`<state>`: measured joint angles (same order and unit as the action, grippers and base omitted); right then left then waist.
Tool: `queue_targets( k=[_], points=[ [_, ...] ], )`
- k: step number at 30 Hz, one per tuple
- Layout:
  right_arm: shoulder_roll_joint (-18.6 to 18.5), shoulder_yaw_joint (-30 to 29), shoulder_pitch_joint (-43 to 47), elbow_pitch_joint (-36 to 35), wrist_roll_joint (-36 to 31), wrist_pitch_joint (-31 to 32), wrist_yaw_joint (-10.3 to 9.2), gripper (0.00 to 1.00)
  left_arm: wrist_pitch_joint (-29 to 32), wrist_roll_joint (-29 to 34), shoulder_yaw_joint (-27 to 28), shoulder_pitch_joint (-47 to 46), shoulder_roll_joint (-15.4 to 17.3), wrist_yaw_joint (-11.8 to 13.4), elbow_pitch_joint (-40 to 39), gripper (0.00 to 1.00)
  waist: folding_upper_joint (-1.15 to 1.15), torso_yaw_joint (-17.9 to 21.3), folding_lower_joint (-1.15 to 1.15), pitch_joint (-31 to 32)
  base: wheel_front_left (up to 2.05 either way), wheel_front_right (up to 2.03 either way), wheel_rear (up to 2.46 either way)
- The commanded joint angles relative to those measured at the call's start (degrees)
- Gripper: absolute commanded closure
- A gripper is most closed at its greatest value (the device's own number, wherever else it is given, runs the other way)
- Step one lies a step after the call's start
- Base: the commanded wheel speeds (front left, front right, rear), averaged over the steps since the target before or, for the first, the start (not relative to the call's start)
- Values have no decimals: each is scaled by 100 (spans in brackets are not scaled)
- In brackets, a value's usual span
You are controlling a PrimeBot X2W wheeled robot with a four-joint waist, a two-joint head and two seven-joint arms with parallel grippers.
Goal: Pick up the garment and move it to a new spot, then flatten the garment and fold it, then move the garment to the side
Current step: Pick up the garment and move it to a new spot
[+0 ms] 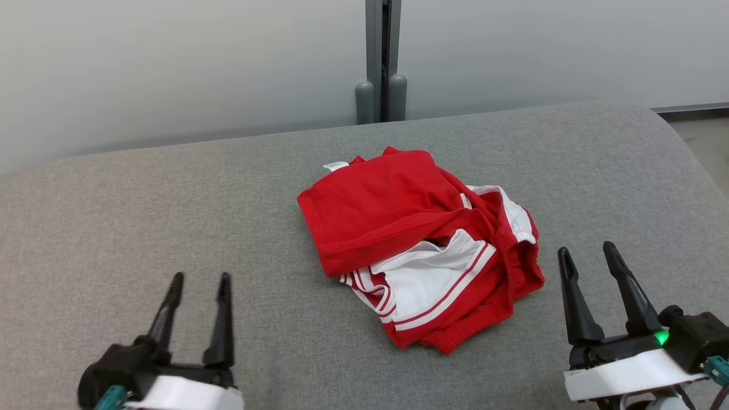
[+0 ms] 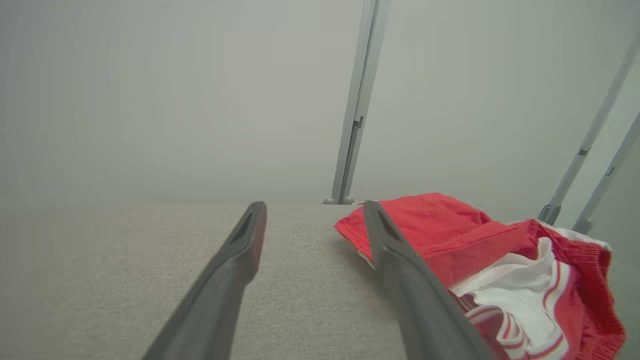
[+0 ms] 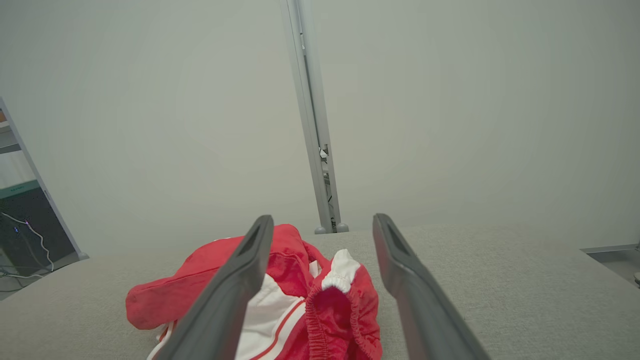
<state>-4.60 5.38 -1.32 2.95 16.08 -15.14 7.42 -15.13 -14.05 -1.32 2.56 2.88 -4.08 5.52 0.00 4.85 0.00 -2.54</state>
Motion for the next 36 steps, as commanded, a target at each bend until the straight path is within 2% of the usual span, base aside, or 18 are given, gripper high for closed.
queue_targets(
  k=[1,5,10,21,27,32,36],
  points=[
    [-40,12,-74,31,13,-2,13,0,8,66,-147,-213,44,-90,64,0,0,26,0,-14,0,0,0],
    [-19,130,-140,87,59,-2,12,0,331,39,-487,-629,162,-229,308,0,0,166,0,-24,0,0,0],
    [28,78,-214,61,105,-2,13,0,1259,-149,-993,-1341,241,-303,685,0,0,385,0,-116,0,0,0],
    [123,23,-487,59,164,-2,13,0,3360,-582,-2848,-3033,824,-339,1500,0,0,949,0,-431,0,0,0],
    [139,35,-544,55,172,-2,13,0,3815,-615,-3304,-3584,907,-340,1911,0,0,1167,0,-567,0,0,0],
    [148,94,-624,80,202,-2,13,0,4291,-916,-3773,-4047,882,-341,2413,0,0,1331,0,-680,0,0,0],
    [154,75,-642,77,212,-2,13,0,4395,-1076,-3843,-4291,824,-341,2756,0,0,1418,0,-730,0,0,0]
  ],
)
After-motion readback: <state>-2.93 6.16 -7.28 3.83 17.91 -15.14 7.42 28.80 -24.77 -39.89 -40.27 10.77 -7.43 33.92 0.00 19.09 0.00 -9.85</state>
